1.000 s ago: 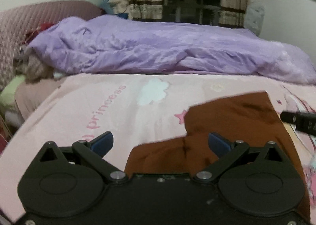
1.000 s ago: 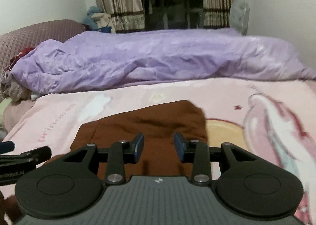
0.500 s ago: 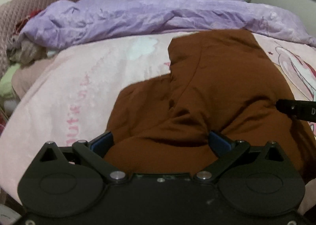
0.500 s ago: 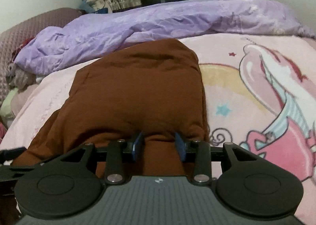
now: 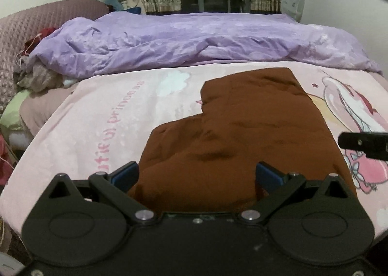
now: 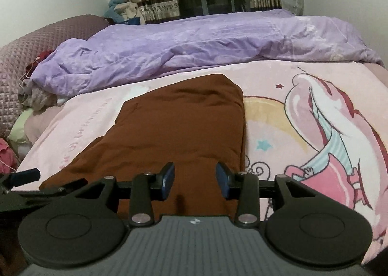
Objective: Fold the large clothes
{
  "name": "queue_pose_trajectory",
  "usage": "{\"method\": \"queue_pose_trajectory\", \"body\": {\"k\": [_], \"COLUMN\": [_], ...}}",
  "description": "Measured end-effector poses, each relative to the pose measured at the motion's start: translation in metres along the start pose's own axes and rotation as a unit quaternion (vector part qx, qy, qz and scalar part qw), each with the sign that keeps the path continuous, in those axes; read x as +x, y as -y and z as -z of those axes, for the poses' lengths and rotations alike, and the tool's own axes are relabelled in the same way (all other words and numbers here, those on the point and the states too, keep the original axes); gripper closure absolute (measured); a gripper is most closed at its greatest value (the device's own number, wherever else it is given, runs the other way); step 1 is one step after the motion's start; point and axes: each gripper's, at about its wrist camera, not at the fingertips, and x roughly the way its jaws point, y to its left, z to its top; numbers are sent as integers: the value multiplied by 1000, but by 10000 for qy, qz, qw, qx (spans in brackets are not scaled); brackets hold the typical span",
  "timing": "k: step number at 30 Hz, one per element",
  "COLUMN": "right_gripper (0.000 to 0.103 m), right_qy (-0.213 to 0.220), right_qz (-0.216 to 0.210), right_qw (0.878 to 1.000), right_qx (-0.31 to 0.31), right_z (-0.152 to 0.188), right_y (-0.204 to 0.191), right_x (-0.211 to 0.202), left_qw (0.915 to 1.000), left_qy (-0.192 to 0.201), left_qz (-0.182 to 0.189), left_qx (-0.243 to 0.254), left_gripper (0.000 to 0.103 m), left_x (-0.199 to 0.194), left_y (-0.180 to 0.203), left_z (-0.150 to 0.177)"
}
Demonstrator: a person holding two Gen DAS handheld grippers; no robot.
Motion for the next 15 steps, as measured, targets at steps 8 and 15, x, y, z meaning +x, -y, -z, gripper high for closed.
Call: {"method": "queue_pose_trajectory", "body": {"k": [8, 15], "right_gripper": [30, 44], "right_qy": [-636, -488], "right_qz": [70, -271], "right_qw": [9978, 9970], "right_qx": [167, 539], "right_z": [35, 30], "right_y": [19, 36], "right_x": [42, 16], "left_qw": [9973, 9990], "left_qy": [-711, -400], "left_qz": [-118, -122], "left_qx": [123, 134], "left_gripper": [0, 0], "left_x": [39, 15], "left_y": [9, 5], "left_z": [29, 16]}}
